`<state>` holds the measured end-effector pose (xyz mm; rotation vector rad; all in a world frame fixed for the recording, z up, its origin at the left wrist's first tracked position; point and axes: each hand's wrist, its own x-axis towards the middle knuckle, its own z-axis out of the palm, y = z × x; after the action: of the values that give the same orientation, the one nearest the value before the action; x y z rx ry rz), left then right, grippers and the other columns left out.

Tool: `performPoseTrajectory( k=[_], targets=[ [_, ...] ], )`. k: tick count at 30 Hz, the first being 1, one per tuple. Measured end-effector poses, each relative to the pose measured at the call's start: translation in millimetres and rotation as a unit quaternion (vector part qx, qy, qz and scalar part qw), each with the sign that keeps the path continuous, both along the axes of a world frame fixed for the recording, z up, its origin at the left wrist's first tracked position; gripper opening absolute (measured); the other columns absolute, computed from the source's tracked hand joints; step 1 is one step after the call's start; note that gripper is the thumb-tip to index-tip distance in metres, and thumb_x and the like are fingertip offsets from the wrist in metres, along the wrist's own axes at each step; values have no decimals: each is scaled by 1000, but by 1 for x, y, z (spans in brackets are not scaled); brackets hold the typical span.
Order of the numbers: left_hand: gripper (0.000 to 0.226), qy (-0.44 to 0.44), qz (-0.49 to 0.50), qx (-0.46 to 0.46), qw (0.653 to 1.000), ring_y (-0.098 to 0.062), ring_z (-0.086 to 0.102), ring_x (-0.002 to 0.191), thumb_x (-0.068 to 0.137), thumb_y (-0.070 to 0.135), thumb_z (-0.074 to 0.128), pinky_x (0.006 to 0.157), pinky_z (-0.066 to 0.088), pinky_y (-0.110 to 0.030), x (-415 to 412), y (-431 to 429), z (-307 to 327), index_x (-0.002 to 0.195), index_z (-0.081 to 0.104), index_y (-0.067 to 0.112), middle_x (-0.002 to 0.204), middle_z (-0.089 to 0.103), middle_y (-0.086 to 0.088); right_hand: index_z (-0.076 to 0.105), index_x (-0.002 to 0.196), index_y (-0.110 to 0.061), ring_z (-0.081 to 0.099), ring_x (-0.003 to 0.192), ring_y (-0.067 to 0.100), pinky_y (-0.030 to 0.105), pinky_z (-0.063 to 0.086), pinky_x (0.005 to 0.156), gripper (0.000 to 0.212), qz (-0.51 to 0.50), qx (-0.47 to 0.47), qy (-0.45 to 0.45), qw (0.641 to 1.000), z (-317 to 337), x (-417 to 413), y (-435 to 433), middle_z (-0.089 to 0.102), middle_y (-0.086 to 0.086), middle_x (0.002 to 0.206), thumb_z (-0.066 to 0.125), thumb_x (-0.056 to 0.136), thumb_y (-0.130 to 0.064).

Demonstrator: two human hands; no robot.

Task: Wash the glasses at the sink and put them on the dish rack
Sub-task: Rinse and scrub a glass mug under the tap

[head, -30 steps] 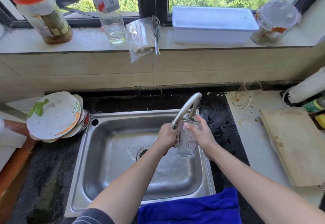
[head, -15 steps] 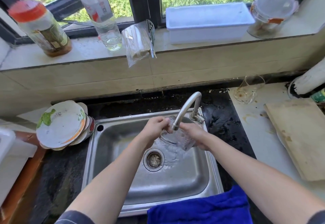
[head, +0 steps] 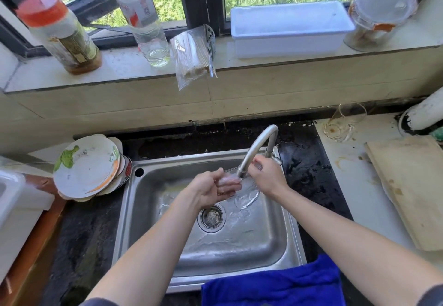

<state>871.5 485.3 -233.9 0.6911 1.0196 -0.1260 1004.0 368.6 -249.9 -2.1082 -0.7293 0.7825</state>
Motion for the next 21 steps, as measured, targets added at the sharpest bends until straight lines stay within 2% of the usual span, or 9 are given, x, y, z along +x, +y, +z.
performPoseTrajectory(
  k=[3, 5, 7, 10, 12, 14, 17, 19, 21],
  targets=[
    [27, -5, 85, -4, 996, -20, 70, 55, 104, 20, 31, 69, 50, -35, 10, -10, -5, 110, 50, 2, 60, 70, -8, 54, 97, -26, 57, 91, 17, 35, 44, 76, 20, 15, -12, -62, 998, 1, -2, 3, 59, -5, 99, 45, 88, -41],
    [24, -9, 103, 21, 994, -19, 71, 55, 104, 18, 31, 67, 49, -34, 11, -14, -9, 106, 51, 5, 59, 70, -5, 52, 109, -20, 53, 103, 20, 36, 42, 81, 24, 66, -42, -161, 984, -6, -11, -1, 52, 1, 116, 45, 93, -36],
    [24, -27, 91, 55, 994, -18, 72, 60, 104, 17, 32, 67, 49, -32, 8, -17, -11, 98, 53, 7, 62, 71, -4, 52, 117, -20, 51, 109, 19, 36, 44, 84, 30, 92, -41, -171, 980, -9, -13, -7, 49, 0, 125, 46, 95, -40],
    [26, -46, 18, 132, 990, -22, 73, 70, 102, 13, 36, 66, 51, -29, 3, -21, -9, 96, 58, 2, 75, 74, -9, 60, 117, -17, 60, 95, 21, 45, 56, 78, 43, -37, -51, 53, 997, -3, 1, -6, 60, 2, 111, 40, 98, -49],
    [27, -62, -5, 173, 983, -25, 72, 70, 101, 11, 38, 69, 53, -32, 1, -19, -9, 90, 59, -2, 74, 74, -13, 60, 120, -11, 67, 83, 26, 42, 60, 62, 48, -76, -62, 240, 966, -2, 6, -5, 61, 6, 107, 45, 96, -50],
    [27, -69, 12, 211, 975, -26, 69, 67, 101, 13, 39, 71, 54, -34, -2, -12, -9, 85, 57, 1, 69, 72, -13, 58, 124, -14, 72, 78, 30, 30, 54, 49, 47, -67, -39, 349, 934, 0, 2, -4, 61, 6, 119, 56, 92, -48],
    [32, 2, 90, 263, 961, -21, 61, 73, 100, 23, 45, 73, 46, -32, -2, -3, -14, 81, 63, 6, 78, 70, -9, 62, 121, -14, 69, 86, 29, 23, 50, 46, 38, -130, 29, 393, 910, -5, -6, 0, 60, 5, 125, 60, 93, -39],
    [27, 55, 146, 183, 971, -26, 58, 85, 100, 29, 44, 74, 47, -38, 1, -8, -20, 92, 61, 8, 90, 63, -10, 67, 114, -19, 69, 86, 30, 24, 51, 49, 30, -184, 72, 407, 892, -4, -11, 4, 64, 5, 119, 61, 93, -39],
    [20, 55, 172, 70, 981, -30, 56, 82, 98, 24, 47, 74, 49, -42, 4, -22, -26, 95, 57, 8, 86, 57, -13, 69, 109, -23, 69, 82, 24, 27, 52, 54, 26, -200, 83, 403, 889, -6, -17, 3, 70, 4, 111, 60, 93, -41]
  ],
)
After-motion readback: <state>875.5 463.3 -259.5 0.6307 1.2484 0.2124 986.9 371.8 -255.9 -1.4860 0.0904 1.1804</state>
